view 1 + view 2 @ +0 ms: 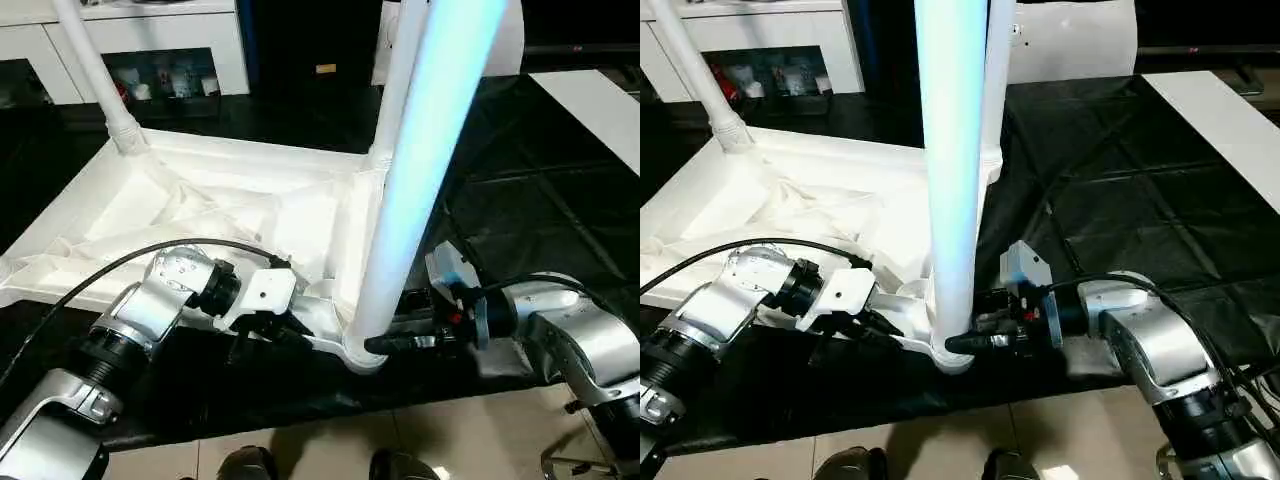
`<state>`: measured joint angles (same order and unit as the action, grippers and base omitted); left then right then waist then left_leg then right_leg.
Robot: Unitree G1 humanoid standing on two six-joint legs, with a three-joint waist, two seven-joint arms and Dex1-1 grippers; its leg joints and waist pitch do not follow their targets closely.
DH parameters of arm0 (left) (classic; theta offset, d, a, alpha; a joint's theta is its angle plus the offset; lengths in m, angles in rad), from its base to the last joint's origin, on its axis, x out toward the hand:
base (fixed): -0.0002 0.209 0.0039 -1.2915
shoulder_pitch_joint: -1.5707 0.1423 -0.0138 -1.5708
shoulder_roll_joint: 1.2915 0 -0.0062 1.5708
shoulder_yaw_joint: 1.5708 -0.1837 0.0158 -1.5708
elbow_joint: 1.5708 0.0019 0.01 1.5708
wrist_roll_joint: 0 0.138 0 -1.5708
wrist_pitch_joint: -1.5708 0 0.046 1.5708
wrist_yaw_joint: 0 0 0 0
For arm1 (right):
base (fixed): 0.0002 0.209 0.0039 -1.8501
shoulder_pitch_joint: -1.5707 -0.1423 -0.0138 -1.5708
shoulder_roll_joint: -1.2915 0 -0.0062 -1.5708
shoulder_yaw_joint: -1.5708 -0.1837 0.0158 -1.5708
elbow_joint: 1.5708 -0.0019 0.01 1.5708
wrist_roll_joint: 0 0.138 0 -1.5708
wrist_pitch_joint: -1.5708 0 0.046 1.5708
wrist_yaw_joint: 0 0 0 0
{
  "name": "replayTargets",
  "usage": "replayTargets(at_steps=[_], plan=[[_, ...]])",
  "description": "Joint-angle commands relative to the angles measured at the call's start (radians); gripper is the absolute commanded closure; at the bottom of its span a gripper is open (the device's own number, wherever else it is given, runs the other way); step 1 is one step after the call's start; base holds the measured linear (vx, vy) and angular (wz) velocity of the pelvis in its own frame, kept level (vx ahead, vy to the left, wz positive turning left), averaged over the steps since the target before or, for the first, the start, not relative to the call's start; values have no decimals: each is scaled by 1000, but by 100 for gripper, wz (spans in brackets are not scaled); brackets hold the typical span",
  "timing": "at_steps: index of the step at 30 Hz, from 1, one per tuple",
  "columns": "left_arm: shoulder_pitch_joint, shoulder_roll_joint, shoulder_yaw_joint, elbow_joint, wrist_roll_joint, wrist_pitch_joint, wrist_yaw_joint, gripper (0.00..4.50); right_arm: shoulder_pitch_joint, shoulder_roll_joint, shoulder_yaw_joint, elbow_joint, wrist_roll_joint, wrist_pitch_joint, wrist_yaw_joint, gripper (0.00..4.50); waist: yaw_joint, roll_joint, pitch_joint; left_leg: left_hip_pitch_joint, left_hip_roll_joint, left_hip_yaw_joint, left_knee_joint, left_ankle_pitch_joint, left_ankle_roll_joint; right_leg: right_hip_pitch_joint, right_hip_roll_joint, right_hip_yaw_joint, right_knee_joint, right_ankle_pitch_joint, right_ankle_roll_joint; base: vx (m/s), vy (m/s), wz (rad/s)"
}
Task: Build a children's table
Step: Rotate leg to tighten
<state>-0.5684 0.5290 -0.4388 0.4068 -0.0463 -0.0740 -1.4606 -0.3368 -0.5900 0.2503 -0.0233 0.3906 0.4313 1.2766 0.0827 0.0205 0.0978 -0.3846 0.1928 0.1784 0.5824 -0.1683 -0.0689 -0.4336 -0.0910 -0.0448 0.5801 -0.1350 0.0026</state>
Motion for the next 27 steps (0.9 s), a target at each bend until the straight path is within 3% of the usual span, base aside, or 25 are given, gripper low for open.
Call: replayTargets(at_steps=[1, 9, 12, 14, 15, 16, 18, 20, 21, 22, 24, 26, 27], plan=[[-1, 2, -22, -18, 3, 0, -47, 450, -8, 2, 16, 3, 2, 2, 25, 245, -7, -10, -71, 17, 29, 1, -68, -232, 55, 57, -36, 31, -54, -297, -228, 0, 0, 0], [3, -12, 23, -21, -24, 100, 13, 450, 26, 22, 1, -24, 29, 34, -16, 254, -6, -7, -65, 17, 28, 2, -70, -245, 53, 55, -36, 32, -59, -316, -225, 0, 0, 0], [2, -22, 43, -23, -26, 133, 57, 450, 39, 45, -10, -32, 17, 38, -73, 254, -10, -9, -62, 17, 26, -1, -75, -278, 38, 54, -37, 31, -66, -388, -201, 0, 0, 0], [-1, -49, 88, -34, -31, 235, 165, 450, 58, 113, -29, -27, -39, 38, -237, 254, -14, -8, -58, 19, 25, -2, -77, -300, 21, 48, -36, 30, -70, -430, -186, 0, 0, 0], [-2, -74, 118, -41, -42, 295, 231, 450, 68, 159, -38, -24, -64, 50, -329, 254, -21, -3, -54, 20, 22, -5, -79, -324, 6, 46, -36, 28, -74, -473, -172, 0, 0, 0], [-2, -90, 137, -46, -50, 331, 270, 450, 74, 188, -43, -22, -78, 59, -383, 255, -30, -9, -53, 15, 18, -9, -81, -338, -5, 50, -35, 24, -78, -512, -152, 0, 0, 0], [-2, -118, 160, -48, -50, 369, 337, 450, 77, 240, -55, -15, -91, 74, -466, 256, -46, -7, -51, 10, 16, -16, -85, -354, -9, 51, -36, 20, -83, -559, -121, 0, 0, 0], [-6, -160, 186, -47, -44, 410, 428, 450, 67, 313, -71, 3, -103, 99, -570, 256, -59, -6, -51, 12, 14, -16, -82, -373, -10, 43, -36, 20, -89, -576, -116, 0, 0, 0], [-8, -184, 199, -46, -42, 434, 475, 450, 59, 352, -80, 16, -107, 112, -622, 257, -68, -11, -49, 10, 10, -16, -82, -379, -7, 43, -33, 18, -92, -596, -103, 0, 0, 0], [-12, -213, 213, -48, -41, 461, 525, 450, 43, 399, -91, 38, -108, 126, -680, 257, -71, -8, -50, 17, 9, -16, -78, -387, -2, 37, -35, 18, -99, -619, -94, 0, 0, 0], [-15, -251, 227, -50, -38, 487, 585, 450, 10, 453, -111, 79, -110, 138, -750, 257, -77, -2, -47, 15, 7, -18, -80, -391, 7, 37, -32, 16, -101, -626, -87, 0, 0, 0], [-16, -256, 229, -50, -37, 489, 593, 450, 5, 459, -113, 86, -112, 137, -758, 257, -83, -3, -47, 16, 7, -17, -79, -395, 7, 33, -31, 16, -103, -624, -88, 0, 0, 0], [-26, -339, 252, -48, -14, 523, 724, 450, -89, 547, -138, 202, -139, 128, -893, 257, -94, -5, -48, 8, 9, -17, -79, -382, 7, 35, -31, 18, -94, -591, -103, 0, 0, 0]])
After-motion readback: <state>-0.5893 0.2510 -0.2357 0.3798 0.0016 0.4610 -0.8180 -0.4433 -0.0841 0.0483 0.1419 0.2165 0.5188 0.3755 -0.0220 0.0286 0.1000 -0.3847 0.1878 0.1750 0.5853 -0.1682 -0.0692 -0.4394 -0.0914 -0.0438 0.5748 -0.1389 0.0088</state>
